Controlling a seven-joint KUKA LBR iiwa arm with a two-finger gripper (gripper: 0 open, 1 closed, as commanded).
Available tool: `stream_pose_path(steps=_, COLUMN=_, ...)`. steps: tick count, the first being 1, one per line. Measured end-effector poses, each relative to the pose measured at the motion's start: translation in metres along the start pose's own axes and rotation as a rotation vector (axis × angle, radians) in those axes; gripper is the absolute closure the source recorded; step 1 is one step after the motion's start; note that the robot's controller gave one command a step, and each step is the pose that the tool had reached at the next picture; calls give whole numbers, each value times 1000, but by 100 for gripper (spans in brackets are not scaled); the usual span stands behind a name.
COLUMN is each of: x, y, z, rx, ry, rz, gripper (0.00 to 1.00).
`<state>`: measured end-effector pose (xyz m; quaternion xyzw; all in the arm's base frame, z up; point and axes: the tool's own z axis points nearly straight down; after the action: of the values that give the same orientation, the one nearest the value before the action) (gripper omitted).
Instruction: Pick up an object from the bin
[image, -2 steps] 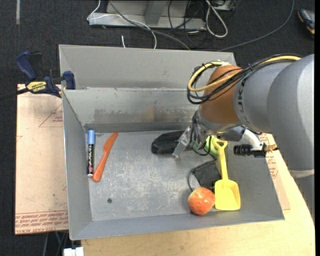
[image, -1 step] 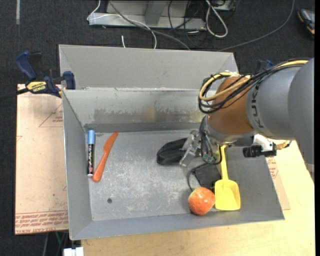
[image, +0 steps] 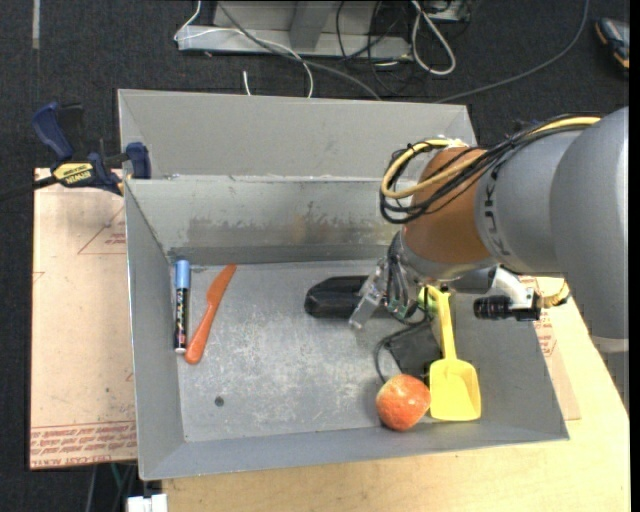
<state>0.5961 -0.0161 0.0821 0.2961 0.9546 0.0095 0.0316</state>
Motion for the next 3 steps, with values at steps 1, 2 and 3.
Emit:
stream_pose_path(steps=1, x=6, y=-8, z=0, rx=-15, ry=-7, rz=157, gripper=100)
stream_pose_path(steps=2, x=7, y=-4, z=-47, rx=-2, ry=4, rz=-15, gripper=100)
stream_pose_path(steps=3, x=-5, y=-5, z=-50, rx=-9, ry=-5, rz=-84, gripper=100)
